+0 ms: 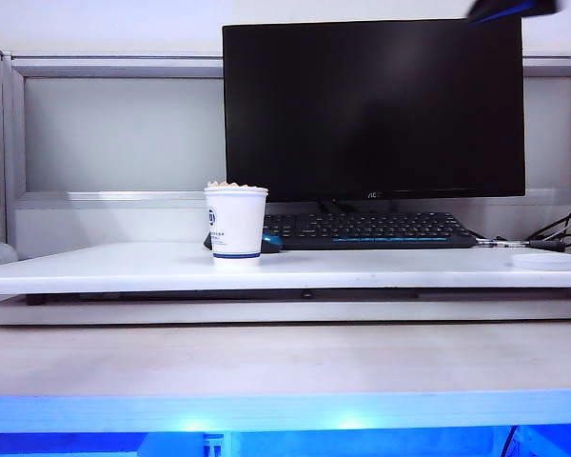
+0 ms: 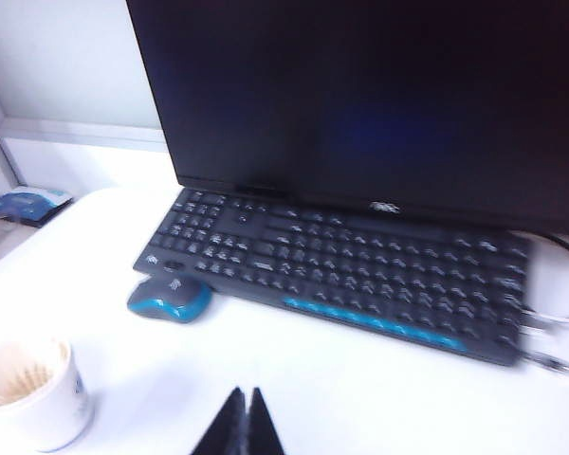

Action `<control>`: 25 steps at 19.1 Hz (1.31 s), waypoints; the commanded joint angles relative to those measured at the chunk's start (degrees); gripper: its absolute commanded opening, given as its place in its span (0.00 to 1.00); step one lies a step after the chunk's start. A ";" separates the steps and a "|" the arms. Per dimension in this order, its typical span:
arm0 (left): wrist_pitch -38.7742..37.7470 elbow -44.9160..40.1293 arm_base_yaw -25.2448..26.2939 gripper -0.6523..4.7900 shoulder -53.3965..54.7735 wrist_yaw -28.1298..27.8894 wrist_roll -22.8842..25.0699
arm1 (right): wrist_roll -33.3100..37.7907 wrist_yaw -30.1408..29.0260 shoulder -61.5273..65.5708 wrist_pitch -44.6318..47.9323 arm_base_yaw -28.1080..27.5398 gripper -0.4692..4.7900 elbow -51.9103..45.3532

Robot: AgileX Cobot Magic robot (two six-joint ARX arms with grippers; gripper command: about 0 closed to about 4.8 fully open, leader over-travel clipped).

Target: Pick up the badminton from the table and put it into the white paper cup.

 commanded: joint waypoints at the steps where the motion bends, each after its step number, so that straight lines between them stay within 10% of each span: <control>1: 0.87 0.28 0.04 0.11 0.04 -0.98 1.51 | 2.84 0.13 -11.41 1.57 -3.54 0.07 -10.38; 15: -0.31 -0.55 0.04 0.11 0.04 -9.84 1.49 | 4.59 5.09 -66.12 -15.63 -8.61 0.07 -47.36; 25: -3.26 -0.55 0.09 0.11 0.04 -19.23 1.44 | 4.39 7.76 -65.72 -19.93 -8.61 0.07 -50.95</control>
